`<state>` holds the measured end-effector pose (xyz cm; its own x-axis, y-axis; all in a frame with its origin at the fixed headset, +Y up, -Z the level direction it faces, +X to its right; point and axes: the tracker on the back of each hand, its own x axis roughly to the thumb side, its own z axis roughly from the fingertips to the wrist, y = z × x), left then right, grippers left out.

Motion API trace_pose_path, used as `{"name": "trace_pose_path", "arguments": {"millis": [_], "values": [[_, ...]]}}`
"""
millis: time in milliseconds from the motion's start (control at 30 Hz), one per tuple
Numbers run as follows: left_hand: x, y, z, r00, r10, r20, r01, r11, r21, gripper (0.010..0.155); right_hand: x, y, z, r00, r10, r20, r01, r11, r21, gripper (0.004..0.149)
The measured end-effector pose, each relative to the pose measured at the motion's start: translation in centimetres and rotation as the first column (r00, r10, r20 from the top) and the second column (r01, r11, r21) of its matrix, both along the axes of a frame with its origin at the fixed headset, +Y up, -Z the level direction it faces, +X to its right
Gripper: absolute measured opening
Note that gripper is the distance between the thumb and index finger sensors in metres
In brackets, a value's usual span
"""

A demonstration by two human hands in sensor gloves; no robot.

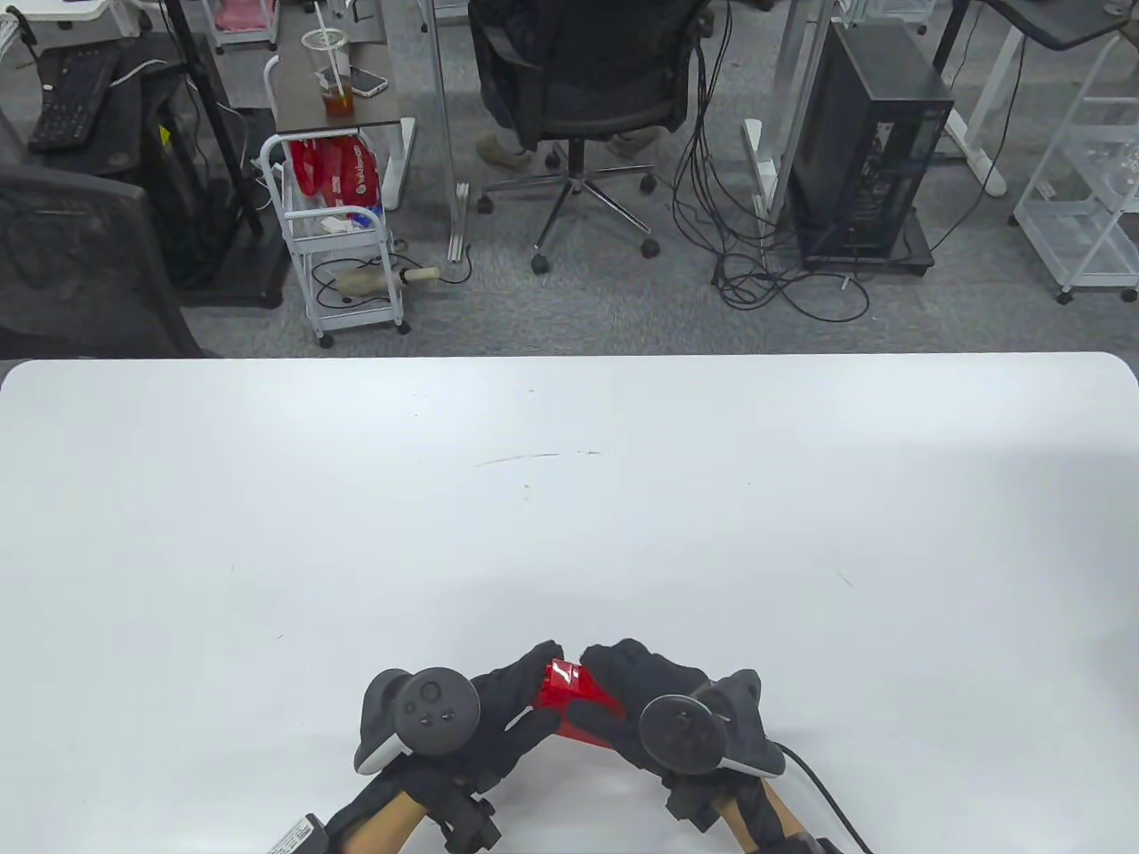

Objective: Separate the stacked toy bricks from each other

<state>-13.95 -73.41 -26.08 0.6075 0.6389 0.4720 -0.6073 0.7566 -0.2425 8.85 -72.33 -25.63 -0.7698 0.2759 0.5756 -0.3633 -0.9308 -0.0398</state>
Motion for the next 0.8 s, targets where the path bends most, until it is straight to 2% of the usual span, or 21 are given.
{"name": "trace_pose_path", "arguments": {"millis": [467,567,633,700,800], "values": [[1.1,0.6,1.3,0.989,-0.06,-0.138,0.07,0.995,0.071,0.077,-0.5,-0.4,0.4,0.998,-0.018,0.057,0.016,0.999,0.029,0.062],[1.4,0.8,1.6,0.971,-0.099,-0.219,0.13,0.982,0.133,0.077,-0.7,-0.6,0.5,0.993,-0.036,0.109,0.03,0.998,0.058,0.062],[1.2,0.7,1.3,0.976,-0.101,-0.19,0.122,0.987,0.103,0.077,-0.7,-0.7,0.4,0.995,-0.019,0.102,0.012,0.998,0.07,0.062],[1.0,0.6,1.1,0.978,-0.083,-0.19,0.101,0.991,0.091,0.076,-0.6,-0.8,0.2,0.994,-0.047,0.104,0.044,0.999,0.029,0.062],[0.8,0.7,0.7,0.976,-0.099,-0.195,0.123,0.986,0.112,0.076,-0.6,-0.9,-0.2,0.993,-0.026,0.118,0.022,0.999,0.034,0.062]]}}
